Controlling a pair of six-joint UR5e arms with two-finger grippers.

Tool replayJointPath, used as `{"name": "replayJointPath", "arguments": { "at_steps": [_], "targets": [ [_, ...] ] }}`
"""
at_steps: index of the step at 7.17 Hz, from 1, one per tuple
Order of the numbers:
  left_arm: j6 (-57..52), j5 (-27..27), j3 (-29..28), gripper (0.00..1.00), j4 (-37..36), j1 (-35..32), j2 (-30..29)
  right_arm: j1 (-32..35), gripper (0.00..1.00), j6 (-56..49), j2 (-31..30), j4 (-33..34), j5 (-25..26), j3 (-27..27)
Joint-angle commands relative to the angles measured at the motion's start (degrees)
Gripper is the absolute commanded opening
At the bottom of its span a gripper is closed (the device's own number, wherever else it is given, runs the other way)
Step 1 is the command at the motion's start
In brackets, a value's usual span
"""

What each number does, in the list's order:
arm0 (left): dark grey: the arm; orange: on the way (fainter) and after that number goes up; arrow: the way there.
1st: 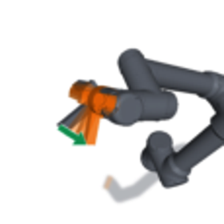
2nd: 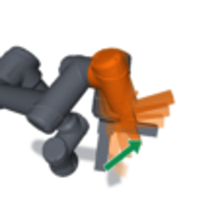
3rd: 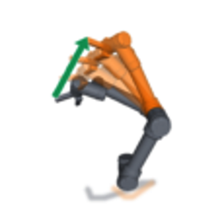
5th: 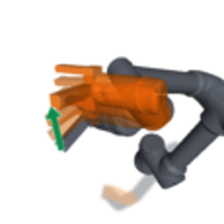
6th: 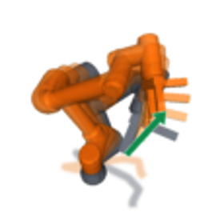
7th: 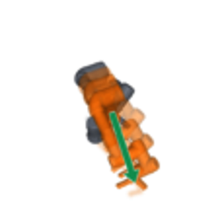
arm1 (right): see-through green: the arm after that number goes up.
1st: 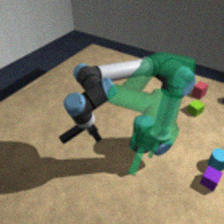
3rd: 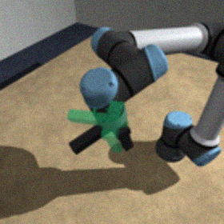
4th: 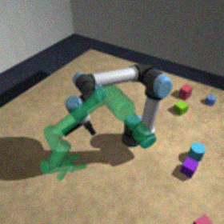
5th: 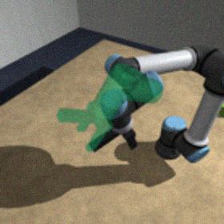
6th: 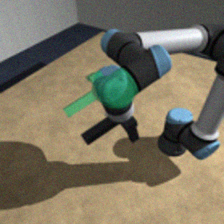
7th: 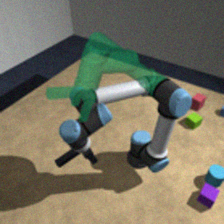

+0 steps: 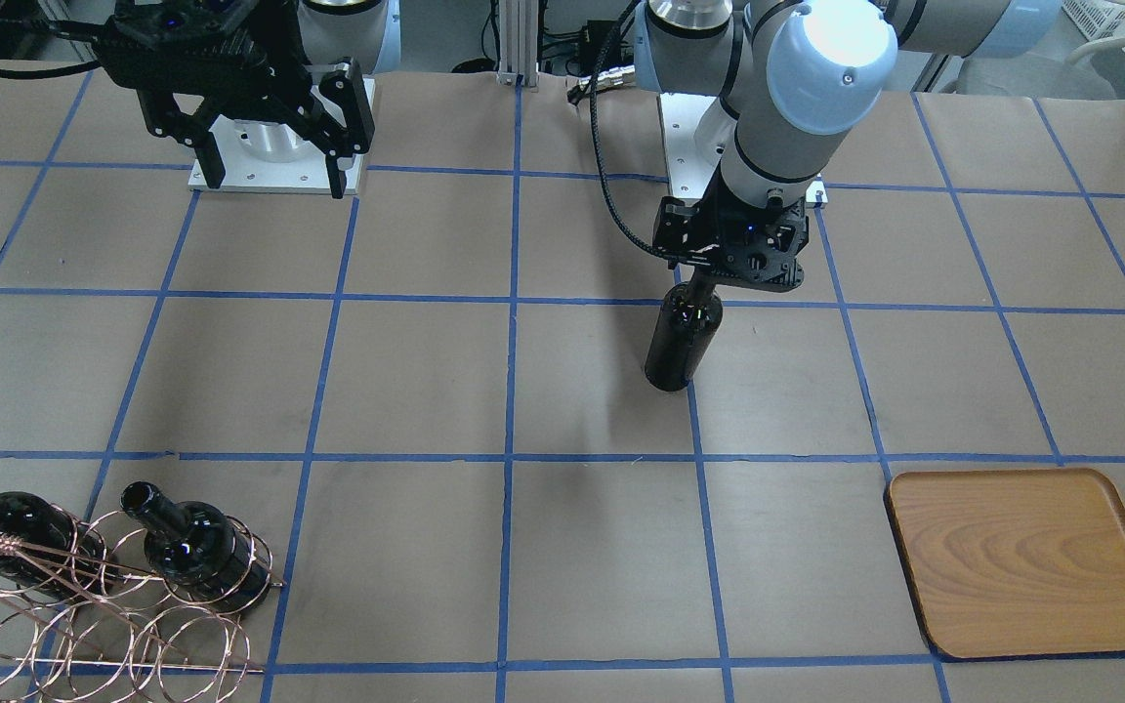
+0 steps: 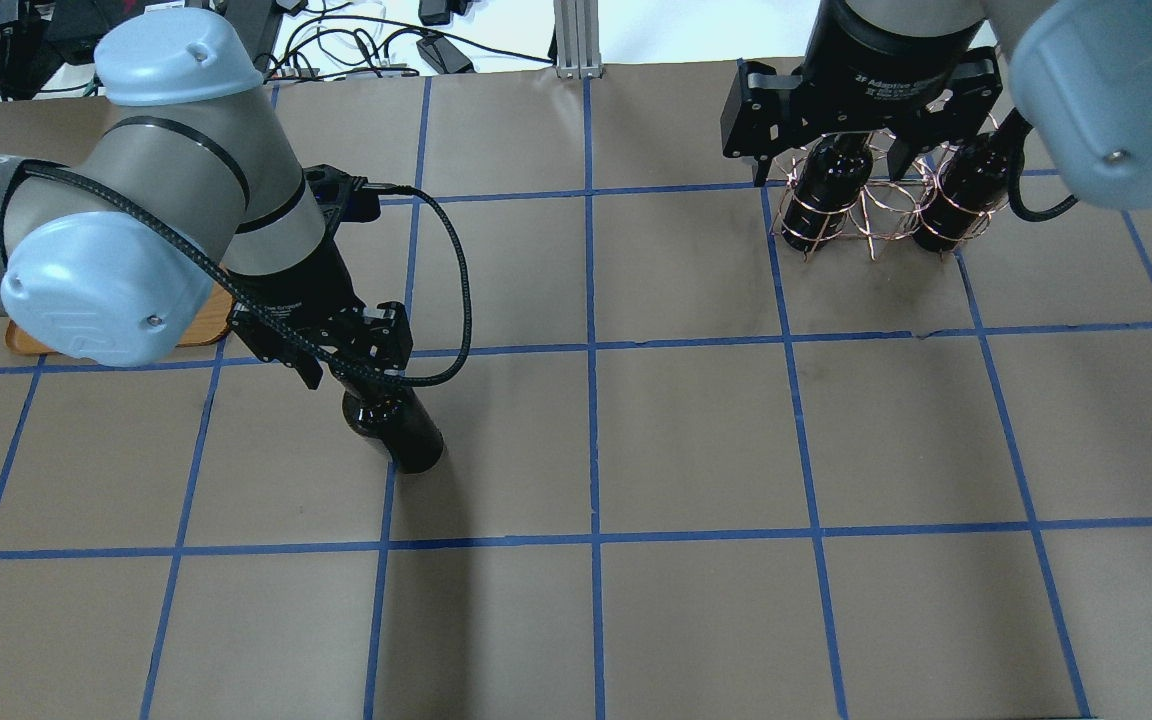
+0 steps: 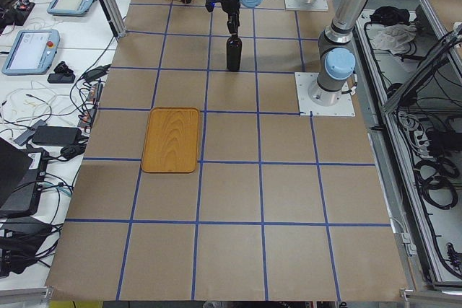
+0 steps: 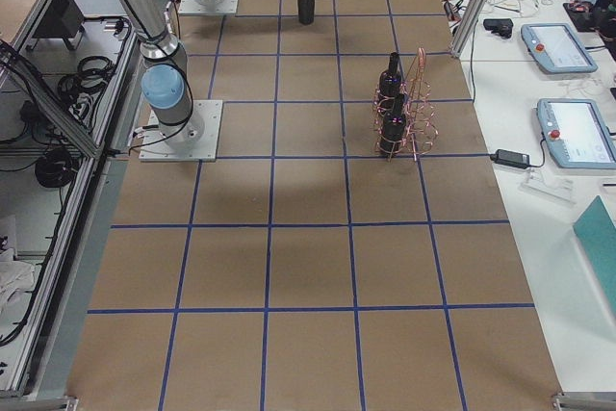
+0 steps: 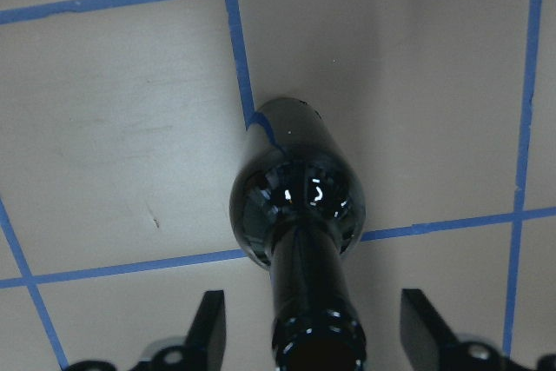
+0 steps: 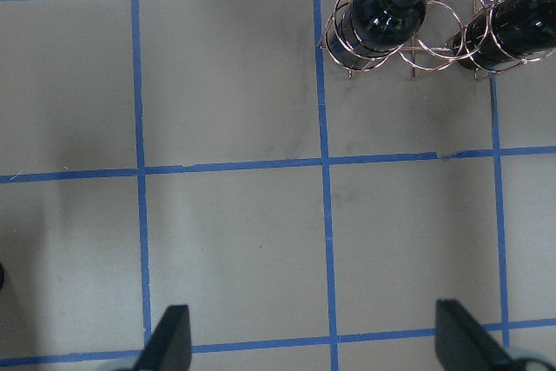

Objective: Take wine from basket and place on tray
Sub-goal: 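Lower the left gripper onto the standing bottle and grasp its neck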

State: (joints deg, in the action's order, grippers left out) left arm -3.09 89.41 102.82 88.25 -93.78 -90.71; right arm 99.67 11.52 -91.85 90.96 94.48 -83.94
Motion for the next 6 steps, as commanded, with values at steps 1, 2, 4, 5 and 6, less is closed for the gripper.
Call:
{"name": "replayJointPath", "arguments": {
  "at_steps": [1,2,4,5,6],
  "targets": [
    [0.4,0.0,-0.1,0.05,0.0,0.0,-0.3,0.0,1.0,0.1,0.0,0.0,0.0,0.0],
    [0.5,-0.1,-0.7,0.0,-0.2,0.1,-0.8,0.0,1.0,0.0,0.0,-0.1,0.1,0.0],
    [0.5,0.0,-1.0,0.0,-0.5,0.1,-0.8,0.0,1.0,0.1,0.0,-0.1,0.0,0.0],
    [-0.1,0.6,-1.8,0.0,-0.6,0.4,-0.6,0.0,1.0,0.0,0.0,0.0,0.0,0.0],
    [-0.9,1.5,-5.2,0.0,-0.5,1.1,-0.6,0.0,1.0,0.0,0.0,-0.1,0.0,0.0]
  ]
}}
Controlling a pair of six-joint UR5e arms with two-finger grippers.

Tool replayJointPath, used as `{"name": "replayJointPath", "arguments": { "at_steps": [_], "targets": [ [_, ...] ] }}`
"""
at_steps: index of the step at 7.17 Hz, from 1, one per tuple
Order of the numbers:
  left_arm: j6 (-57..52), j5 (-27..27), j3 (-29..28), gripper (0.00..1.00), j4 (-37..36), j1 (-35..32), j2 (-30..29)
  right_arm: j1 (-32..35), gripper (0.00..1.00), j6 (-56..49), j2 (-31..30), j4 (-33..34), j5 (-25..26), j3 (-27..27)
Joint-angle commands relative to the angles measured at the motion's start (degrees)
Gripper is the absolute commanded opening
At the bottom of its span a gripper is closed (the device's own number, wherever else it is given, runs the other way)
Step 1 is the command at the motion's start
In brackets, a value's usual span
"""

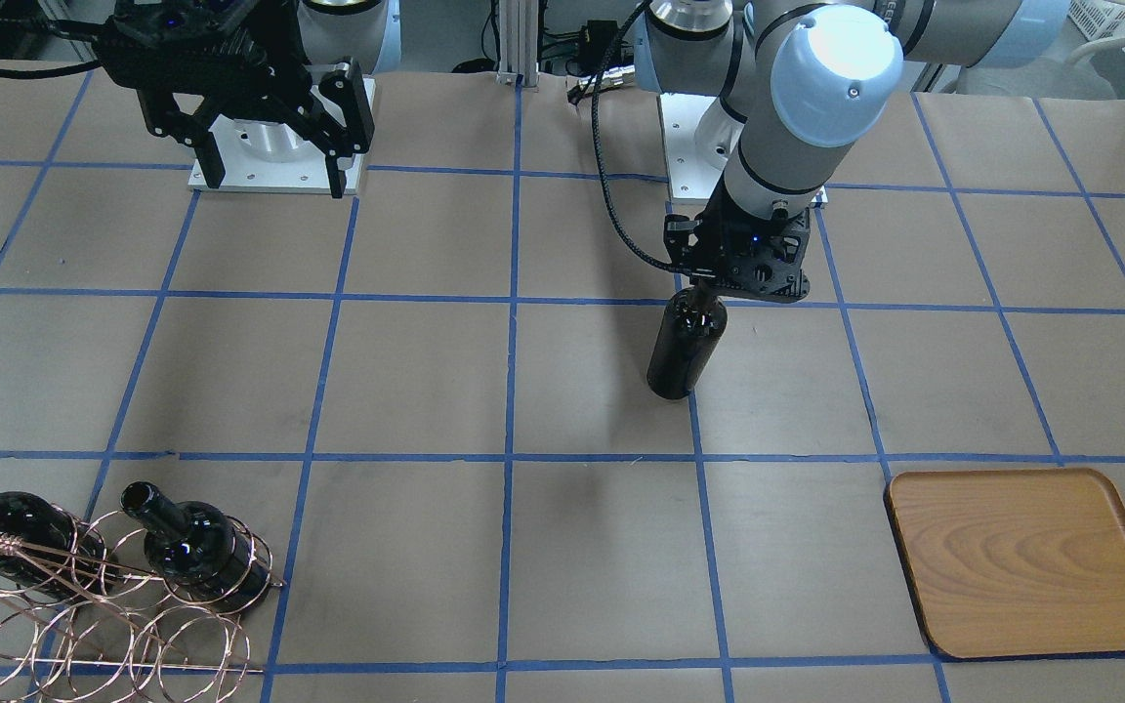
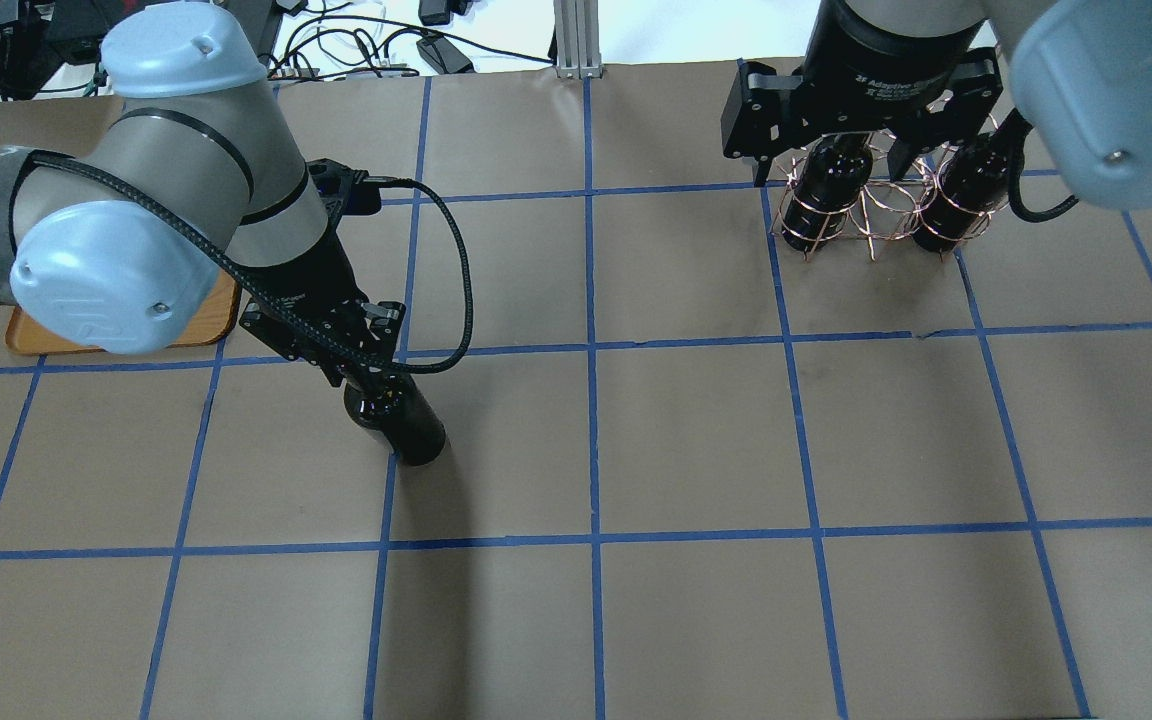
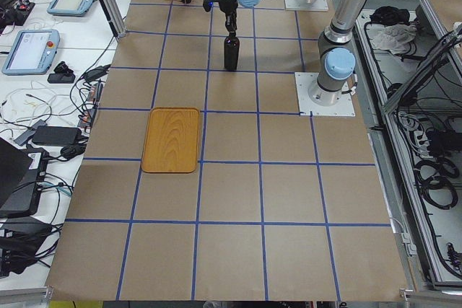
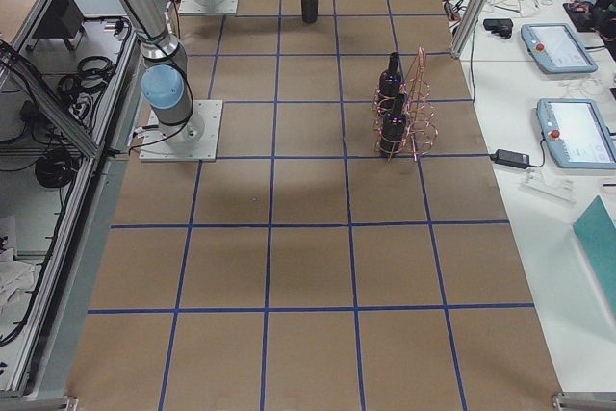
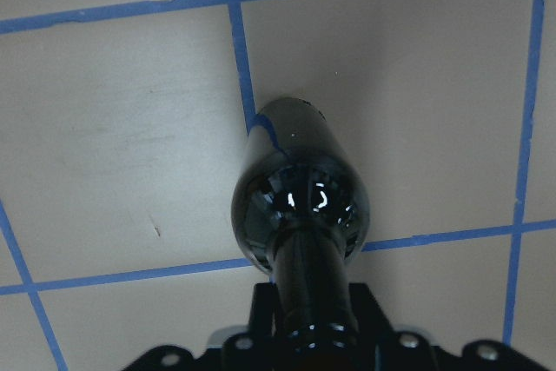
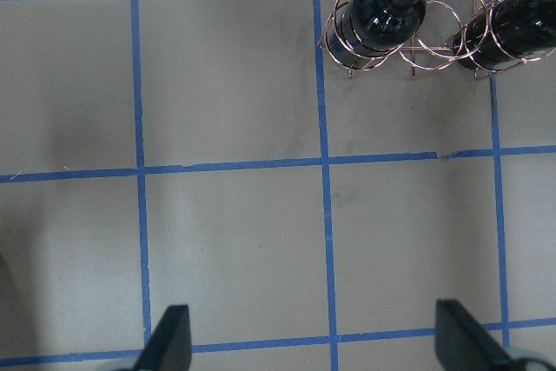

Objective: Take wine from basket and place on tray
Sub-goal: 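Lift the bottle with the left gripper and move it over the tray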

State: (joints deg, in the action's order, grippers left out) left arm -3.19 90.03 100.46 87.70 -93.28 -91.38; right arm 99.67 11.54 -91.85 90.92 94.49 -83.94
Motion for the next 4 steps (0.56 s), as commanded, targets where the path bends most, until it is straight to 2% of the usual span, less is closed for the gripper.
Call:
{"name": "replayJointPath", "arguments": {
  "at_steps": [1,2,4],
  "targets": [
    [-1.1,2.2,-7.1,0.0,0.2,1.4,-0.9,0.0,1.0,0.0,0.0,0.0,0.0,0.0],
    [-5.0,2.3,-10.5,0.0,0.5,3.6,-2.5,-0.1,1.0,-0.1,0.0,0.1,-0.1,0.0],
    [-18.7,2.4,-16.3,0.0,1.2,12.9,-5.8,-0.1,1.0,-0.4,0.0,0.0,0.0,0.0]
  ]
}}
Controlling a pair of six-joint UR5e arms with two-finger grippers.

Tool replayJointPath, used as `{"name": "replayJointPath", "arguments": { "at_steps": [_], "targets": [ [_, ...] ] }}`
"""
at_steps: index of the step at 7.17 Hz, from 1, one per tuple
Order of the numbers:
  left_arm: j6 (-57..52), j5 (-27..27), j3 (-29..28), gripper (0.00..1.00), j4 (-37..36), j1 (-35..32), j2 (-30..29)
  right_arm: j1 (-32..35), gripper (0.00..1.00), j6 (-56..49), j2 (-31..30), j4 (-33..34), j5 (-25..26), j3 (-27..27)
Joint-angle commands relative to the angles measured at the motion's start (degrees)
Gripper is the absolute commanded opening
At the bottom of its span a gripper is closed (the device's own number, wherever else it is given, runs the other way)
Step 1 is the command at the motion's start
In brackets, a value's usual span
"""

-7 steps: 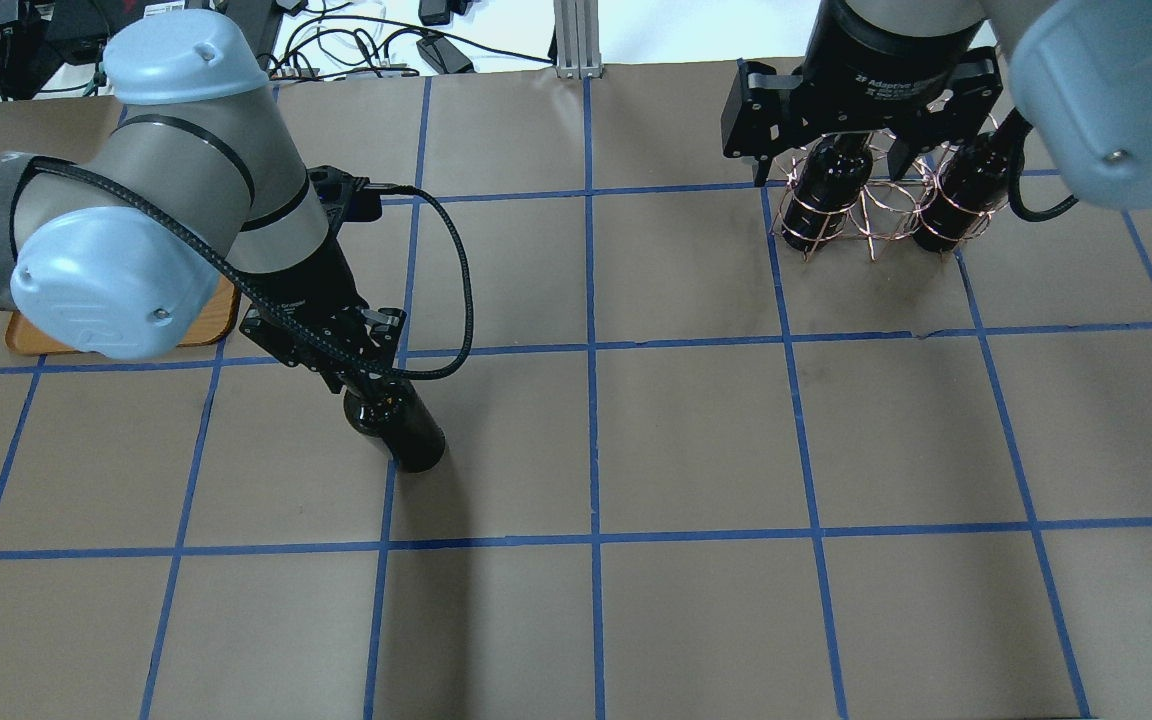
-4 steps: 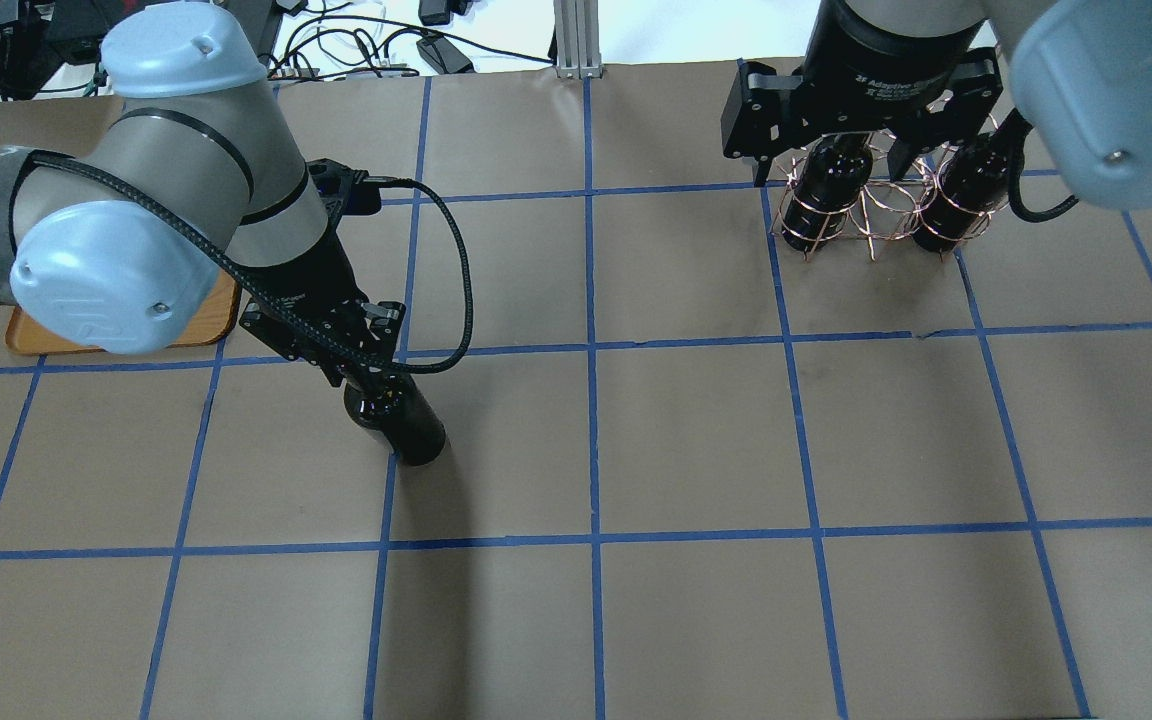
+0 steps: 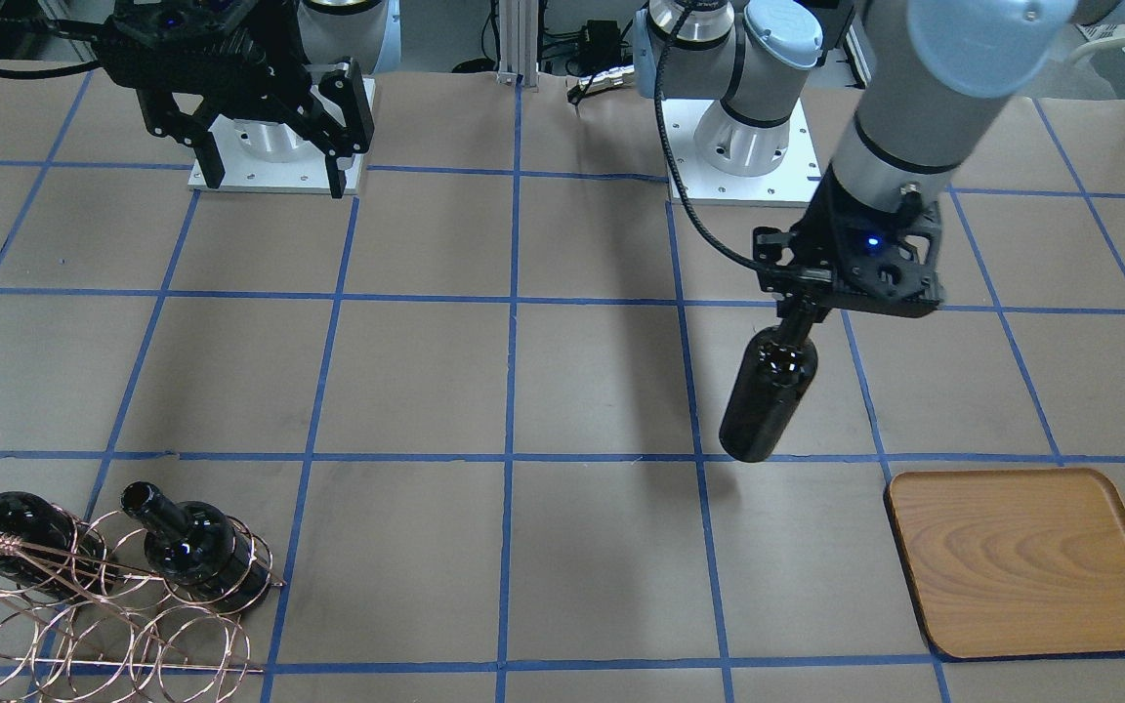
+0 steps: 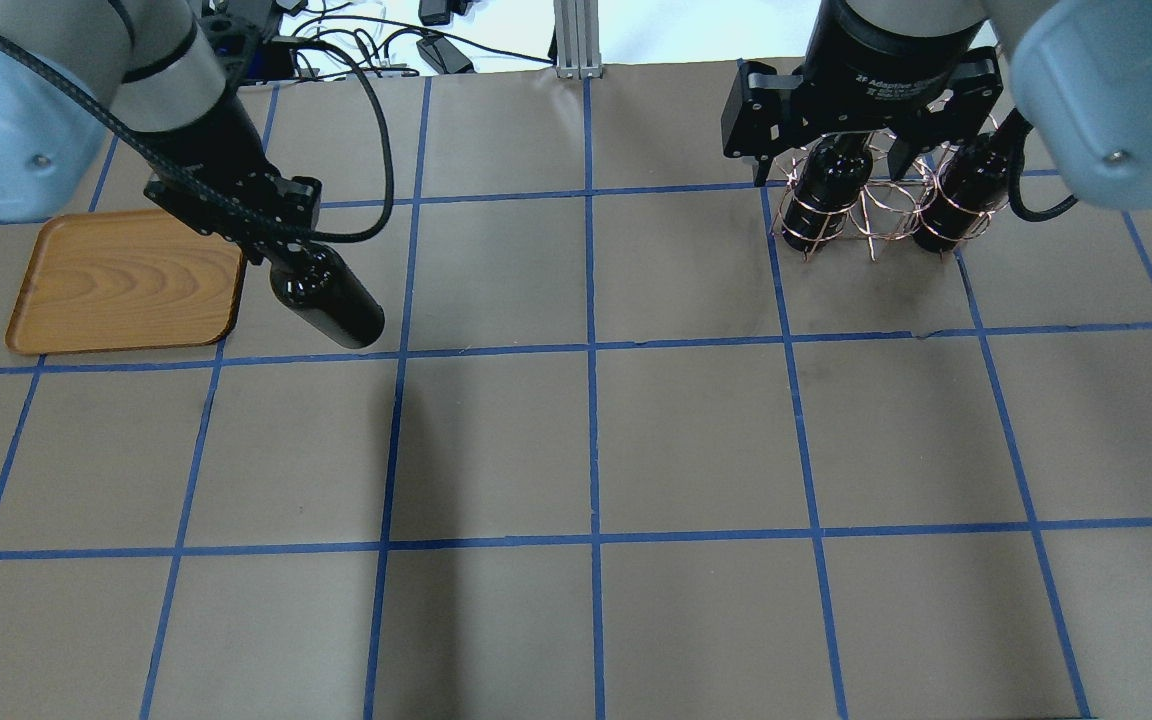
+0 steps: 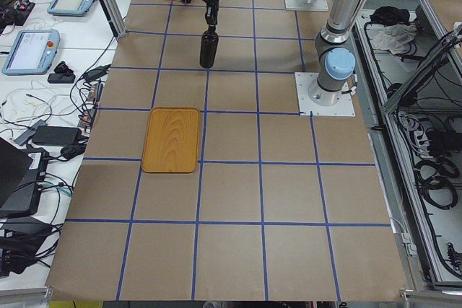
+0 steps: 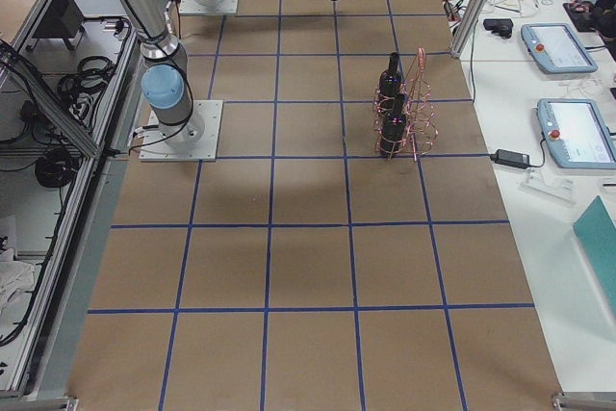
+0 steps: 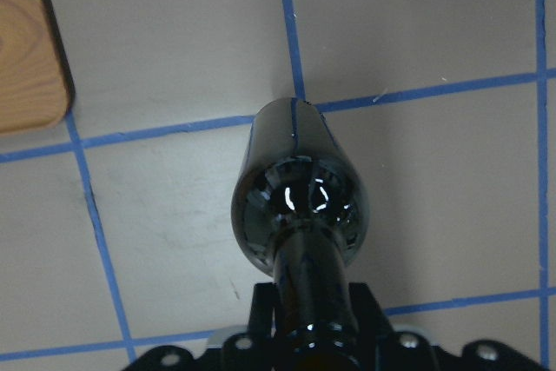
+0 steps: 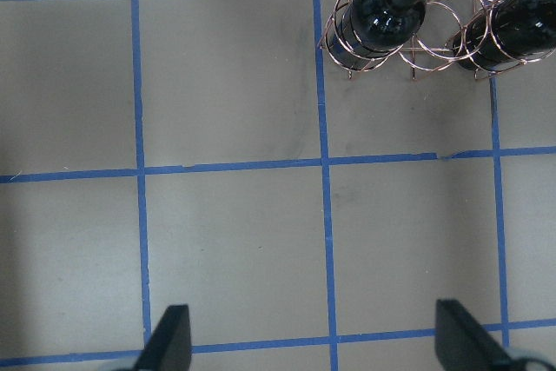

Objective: Take wine from basket and place on tray
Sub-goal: 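Lift the bottle with the left gripper and move it over the tray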

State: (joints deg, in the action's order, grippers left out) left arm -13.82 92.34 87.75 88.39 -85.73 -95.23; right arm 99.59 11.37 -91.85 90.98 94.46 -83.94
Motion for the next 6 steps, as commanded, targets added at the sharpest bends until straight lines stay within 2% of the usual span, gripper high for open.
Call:
{"name": "replayJointPath", "arguments": {
  "at_steps": [1,3,6],
  "targets": [
    [-14.7,0.9,-6.7,0.0,1.0,10.0,-4.2,0.1,1.0,-0.2,0.0,-0.1,0.0,0.0],
    [-21.1,1.4,-12.5,0.0,0.9,17.1,-9.8,0.0,1.0,-0.2,0.0,-0.1,0.0,0.0],
    [-25.1,1.4,-19.7,0.0,0.9,23.2,-17.3,0.1,1.0,-0.2,0.0,-0.1,0.0,0.0]
  ]
}}
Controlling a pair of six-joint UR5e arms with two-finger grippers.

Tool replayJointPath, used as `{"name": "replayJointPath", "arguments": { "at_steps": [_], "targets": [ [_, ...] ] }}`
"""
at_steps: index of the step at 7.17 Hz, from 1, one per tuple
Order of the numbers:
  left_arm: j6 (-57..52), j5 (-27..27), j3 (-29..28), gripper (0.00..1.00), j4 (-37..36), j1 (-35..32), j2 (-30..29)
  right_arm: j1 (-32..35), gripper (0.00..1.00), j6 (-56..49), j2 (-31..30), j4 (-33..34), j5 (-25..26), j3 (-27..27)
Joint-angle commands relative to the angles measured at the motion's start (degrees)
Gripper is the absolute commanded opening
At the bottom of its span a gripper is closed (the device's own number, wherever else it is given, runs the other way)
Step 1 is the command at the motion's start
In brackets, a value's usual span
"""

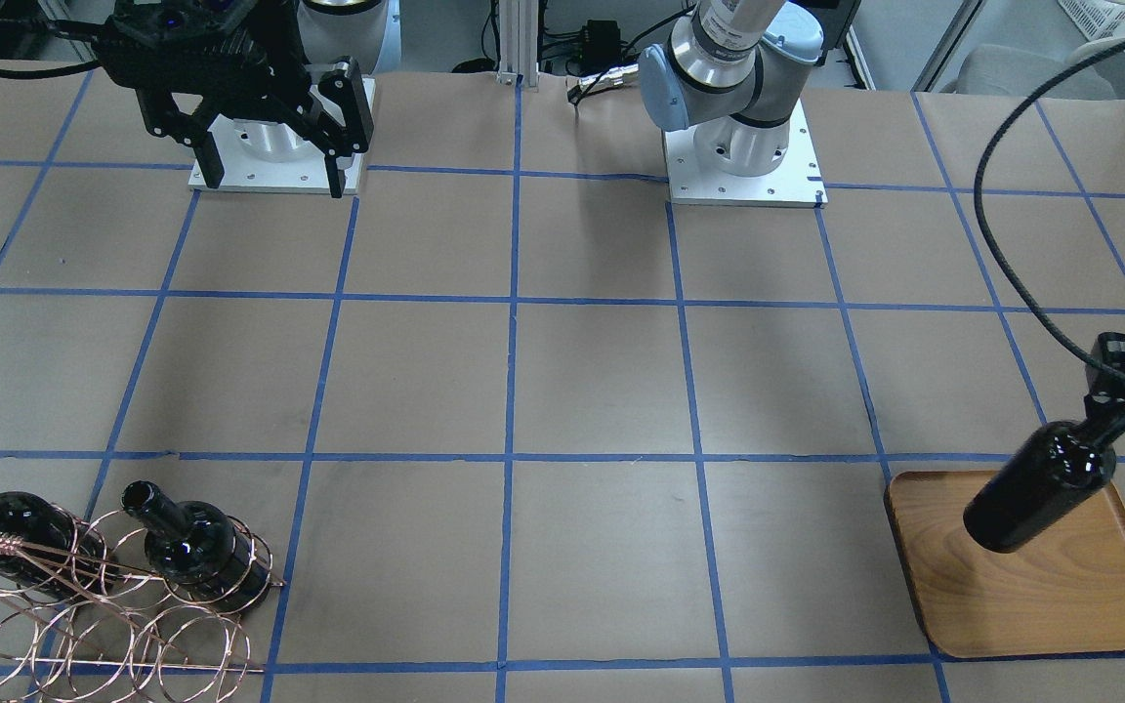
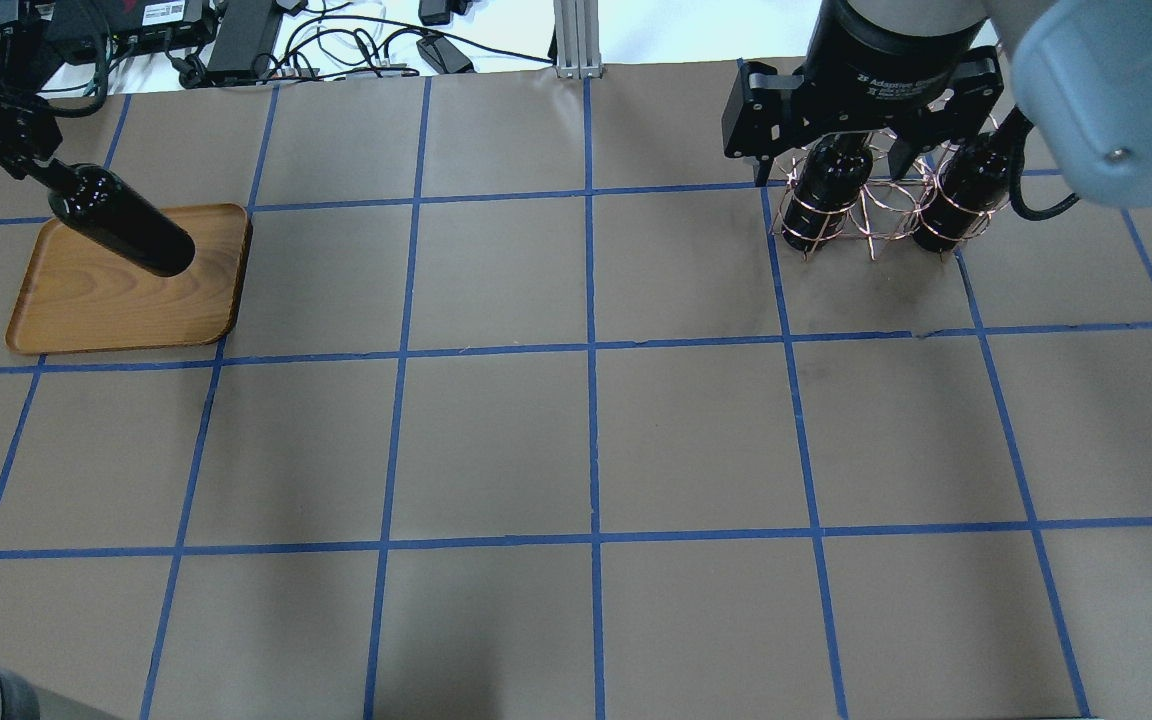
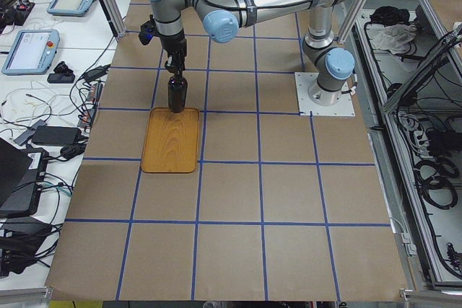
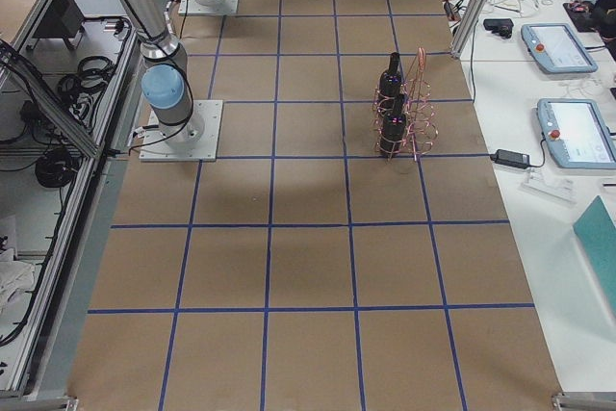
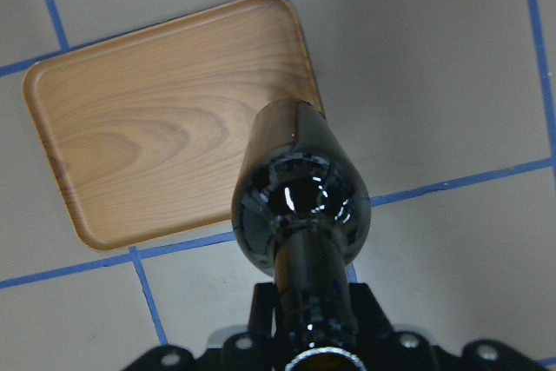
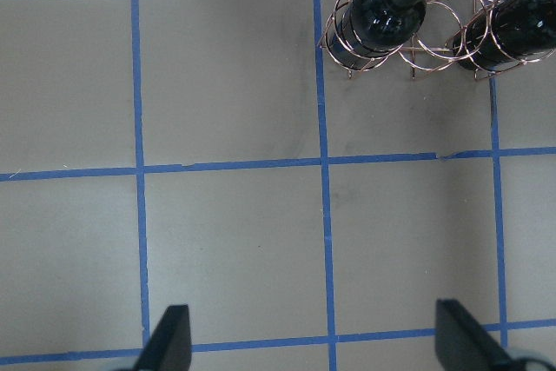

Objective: Take wine from basket and place on tray
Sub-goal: 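Lift the bottle with the left gripper and move it over the tray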

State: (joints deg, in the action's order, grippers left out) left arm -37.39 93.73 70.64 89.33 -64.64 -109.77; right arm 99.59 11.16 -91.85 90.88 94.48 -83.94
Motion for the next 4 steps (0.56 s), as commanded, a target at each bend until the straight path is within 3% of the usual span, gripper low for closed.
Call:
{"name": "replayJointPath", "arguments": {
  "at_steps": [1,4],
  "targets": [
    [-3.1,0.0,-3.1,0.0,-0.6,4.1,-4.6,0.1,1.0,0.2,-0.1,-0.1,0.1,0.0],
    [-3.2,0.0,-3.6,0.0,-2.4,5.1,-7.8,0.1,1.0,0.2,-0.1,-0.1,0.0,0.0]
  ]
}}
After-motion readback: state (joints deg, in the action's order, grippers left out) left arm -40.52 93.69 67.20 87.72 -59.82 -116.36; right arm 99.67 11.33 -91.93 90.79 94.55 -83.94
